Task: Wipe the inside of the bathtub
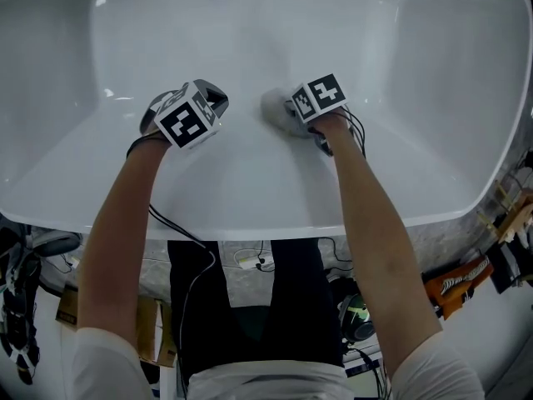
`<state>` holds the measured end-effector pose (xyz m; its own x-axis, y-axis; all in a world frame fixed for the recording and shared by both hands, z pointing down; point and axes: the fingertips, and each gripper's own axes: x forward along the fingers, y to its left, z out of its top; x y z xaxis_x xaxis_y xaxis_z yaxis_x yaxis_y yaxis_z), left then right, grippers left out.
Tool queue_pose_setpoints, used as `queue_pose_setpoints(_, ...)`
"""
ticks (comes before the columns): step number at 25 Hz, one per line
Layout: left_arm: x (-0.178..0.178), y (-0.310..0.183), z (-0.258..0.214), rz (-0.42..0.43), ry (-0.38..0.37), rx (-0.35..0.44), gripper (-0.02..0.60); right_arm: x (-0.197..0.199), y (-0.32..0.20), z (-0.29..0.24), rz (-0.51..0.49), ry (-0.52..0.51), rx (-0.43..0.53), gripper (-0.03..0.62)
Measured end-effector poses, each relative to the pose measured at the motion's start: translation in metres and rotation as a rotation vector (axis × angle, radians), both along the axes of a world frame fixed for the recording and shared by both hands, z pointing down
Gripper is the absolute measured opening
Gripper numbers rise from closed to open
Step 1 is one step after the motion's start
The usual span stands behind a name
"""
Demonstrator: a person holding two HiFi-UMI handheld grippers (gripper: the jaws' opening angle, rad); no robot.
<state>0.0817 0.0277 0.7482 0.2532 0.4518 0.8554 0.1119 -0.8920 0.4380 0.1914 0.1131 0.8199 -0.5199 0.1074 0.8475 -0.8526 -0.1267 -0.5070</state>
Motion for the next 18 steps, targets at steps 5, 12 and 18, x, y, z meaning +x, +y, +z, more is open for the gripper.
queue_pose_setpoints(5, -0.029, -0.015, 0.001, -0.015, -0.005, 0.003, 0.008, -0.031, -0.019, 0.003, -0.002, -0.013, 0.007, 0.092)
queue_pose_setpoints(12, -0.052, -0.036, -0.002, -0.038, -0.013, 0.024, 0.008, -0.056, -0.041, 0.004, -0.015, -0.03, 0.02, 0.092)
queue_pose_setpoints(18, -0.096, -0.061, -0.007, -0.075, -0.017, 0.042, 0.008, -0.099, -0.066, 0.001, -0.037, -0.037, 0.036, 0.092)
